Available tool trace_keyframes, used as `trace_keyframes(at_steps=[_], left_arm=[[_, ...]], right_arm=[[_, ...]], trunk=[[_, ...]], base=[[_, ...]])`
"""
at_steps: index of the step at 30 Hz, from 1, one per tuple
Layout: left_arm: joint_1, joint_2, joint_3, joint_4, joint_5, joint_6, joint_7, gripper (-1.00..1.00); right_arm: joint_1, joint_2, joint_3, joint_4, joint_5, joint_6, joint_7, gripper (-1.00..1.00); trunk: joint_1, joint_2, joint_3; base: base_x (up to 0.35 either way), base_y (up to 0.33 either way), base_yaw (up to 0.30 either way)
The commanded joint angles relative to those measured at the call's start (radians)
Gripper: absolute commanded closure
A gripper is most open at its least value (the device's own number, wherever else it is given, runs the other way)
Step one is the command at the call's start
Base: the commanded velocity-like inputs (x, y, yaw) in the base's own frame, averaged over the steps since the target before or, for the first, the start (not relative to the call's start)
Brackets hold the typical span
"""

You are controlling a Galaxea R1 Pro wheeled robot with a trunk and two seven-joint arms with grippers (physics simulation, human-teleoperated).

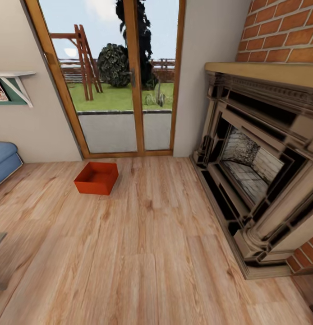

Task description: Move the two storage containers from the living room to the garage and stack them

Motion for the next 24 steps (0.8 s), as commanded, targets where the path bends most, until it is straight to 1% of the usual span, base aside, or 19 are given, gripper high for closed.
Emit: trace_keyframes(at_steps=[1, 24], left_arm=[[-0.001, 0.0, 0.0, 0.0, 0.01, 0.002, 0.003, -1.0], [-0.001, 0.0, 0.0, 0.0, 0.01, 0.002, 0.003, -1.0]], right_arm=[[-0.001, 0.001, 0.008, 0.003, -0.009, -0.005, -0.001, -1.0], [-0.001, 0.001, 0.008, 0.003, -0.009, -0.005, -0.001, -1.0]], trunk=[[0.001, 0.0, -0.001], [0.001, 0.0, -0.001]], base=[[0.319, 0.0, 0.0], [0.319, 0.0, 0.0]])
